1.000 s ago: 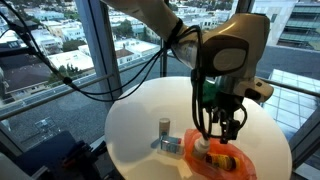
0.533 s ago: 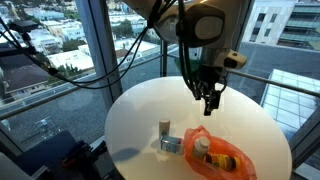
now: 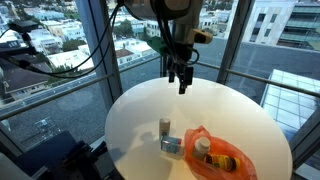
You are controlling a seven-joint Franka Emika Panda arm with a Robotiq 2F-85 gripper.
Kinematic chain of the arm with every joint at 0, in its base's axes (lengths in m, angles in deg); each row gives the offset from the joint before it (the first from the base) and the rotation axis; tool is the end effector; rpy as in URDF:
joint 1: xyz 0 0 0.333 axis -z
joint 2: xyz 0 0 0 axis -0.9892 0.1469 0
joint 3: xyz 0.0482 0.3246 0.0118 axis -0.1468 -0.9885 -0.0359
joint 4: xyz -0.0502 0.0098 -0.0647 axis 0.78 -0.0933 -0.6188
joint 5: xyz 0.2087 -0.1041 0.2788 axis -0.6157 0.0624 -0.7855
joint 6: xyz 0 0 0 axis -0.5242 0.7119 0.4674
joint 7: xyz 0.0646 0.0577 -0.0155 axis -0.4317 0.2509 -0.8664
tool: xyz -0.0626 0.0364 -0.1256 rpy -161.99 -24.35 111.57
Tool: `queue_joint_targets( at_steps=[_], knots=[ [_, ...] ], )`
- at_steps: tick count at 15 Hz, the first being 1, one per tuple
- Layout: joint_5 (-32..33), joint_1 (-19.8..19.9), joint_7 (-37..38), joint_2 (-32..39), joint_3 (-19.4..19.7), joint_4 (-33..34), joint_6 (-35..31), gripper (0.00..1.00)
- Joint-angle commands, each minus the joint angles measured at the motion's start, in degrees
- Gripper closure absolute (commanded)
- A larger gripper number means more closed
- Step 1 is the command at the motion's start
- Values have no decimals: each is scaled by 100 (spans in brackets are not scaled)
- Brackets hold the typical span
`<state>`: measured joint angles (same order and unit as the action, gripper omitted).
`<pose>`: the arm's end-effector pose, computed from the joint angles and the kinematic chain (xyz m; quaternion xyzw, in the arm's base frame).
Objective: Put the yellow and brown bottle in the plastic bag
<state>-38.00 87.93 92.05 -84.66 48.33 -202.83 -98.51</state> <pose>0.5028 -0.1513 0.4028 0.9619 -0.2692 -0.0435 0.0215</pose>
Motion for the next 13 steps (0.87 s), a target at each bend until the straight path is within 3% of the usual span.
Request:
queue_joint_targets(
  at_steps=[1,6,13],
  knots=[
    [55,-27,-410,-743,-179,-415,311,0],
    [-19,-56,-803,-1227,-361,-454,863,0],
    [-5,-23,-711,-1090,-402,-352,867,0]
  ],
)
